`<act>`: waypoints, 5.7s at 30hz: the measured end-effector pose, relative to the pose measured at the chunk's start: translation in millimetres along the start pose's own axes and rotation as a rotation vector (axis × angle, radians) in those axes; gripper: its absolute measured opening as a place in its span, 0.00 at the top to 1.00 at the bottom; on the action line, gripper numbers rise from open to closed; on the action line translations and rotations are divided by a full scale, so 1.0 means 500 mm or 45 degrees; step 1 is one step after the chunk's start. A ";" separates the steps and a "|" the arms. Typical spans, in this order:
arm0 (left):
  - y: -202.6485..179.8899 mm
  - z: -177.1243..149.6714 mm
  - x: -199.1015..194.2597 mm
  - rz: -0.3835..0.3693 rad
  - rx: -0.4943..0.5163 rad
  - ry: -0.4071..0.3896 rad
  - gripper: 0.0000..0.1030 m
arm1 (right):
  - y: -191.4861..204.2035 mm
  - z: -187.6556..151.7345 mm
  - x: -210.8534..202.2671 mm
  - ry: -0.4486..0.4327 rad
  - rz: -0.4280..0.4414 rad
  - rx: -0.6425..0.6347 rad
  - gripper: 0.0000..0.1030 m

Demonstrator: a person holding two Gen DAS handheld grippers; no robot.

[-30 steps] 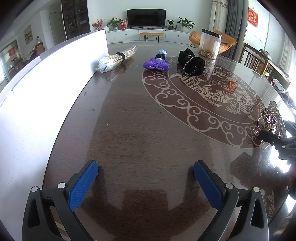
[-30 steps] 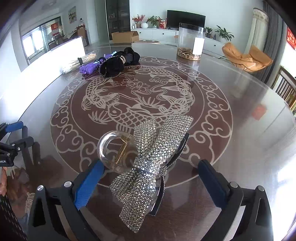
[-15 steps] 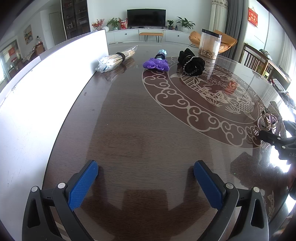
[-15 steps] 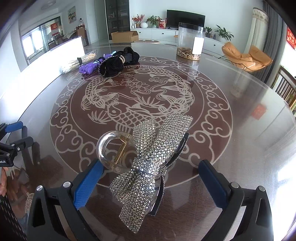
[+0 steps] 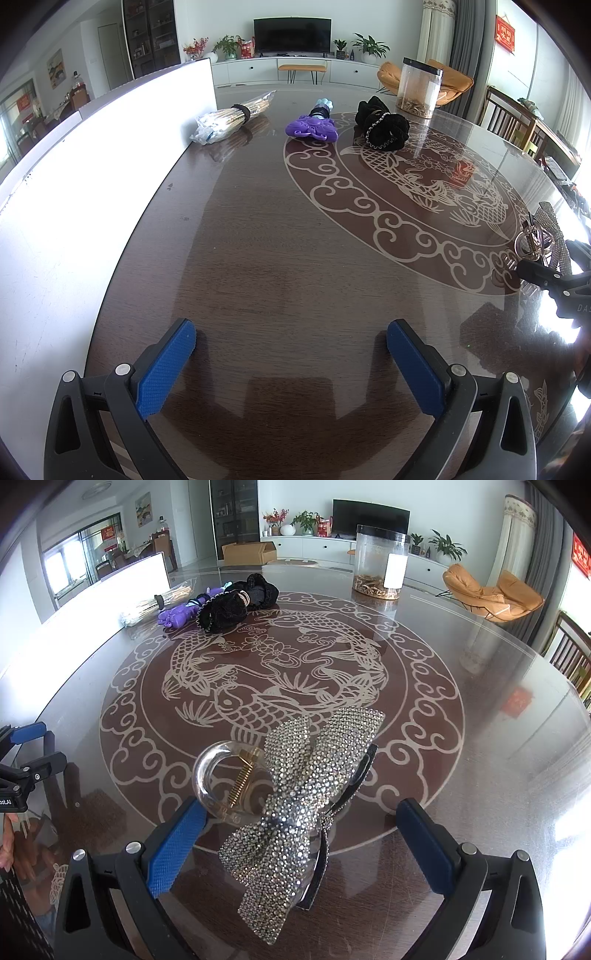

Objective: Organize objects

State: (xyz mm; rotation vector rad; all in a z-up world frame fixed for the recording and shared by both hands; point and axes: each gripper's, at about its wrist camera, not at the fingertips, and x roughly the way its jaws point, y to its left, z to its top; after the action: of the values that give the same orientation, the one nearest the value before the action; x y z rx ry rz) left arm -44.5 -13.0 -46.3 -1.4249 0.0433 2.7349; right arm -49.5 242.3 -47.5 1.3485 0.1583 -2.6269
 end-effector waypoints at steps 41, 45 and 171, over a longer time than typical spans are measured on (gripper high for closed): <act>-0.022 0.389 0.212 -0.072 -0.062 0.054 0.13 | 0.001 0.002 0.000 0.000 -0.001 0.001 0.00; -0.029 0.436 0.284 -0.007 -0.081 0.095 0.18 | 0.001 0.003 0.000 -0.002 -0.006 0.001 0.00; -0.044 0.013 -0.117 -0.203 0.006 -0.114 0.15 | 0.062 -0.023 -0.025 -0.019 -0.072 0.010 0.02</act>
State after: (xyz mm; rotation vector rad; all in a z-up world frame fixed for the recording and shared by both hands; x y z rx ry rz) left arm -14.7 6.8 5.5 -1.2451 -0.0649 2.6624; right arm -26.4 215.3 -44.3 1.3464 0.1864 -2.6856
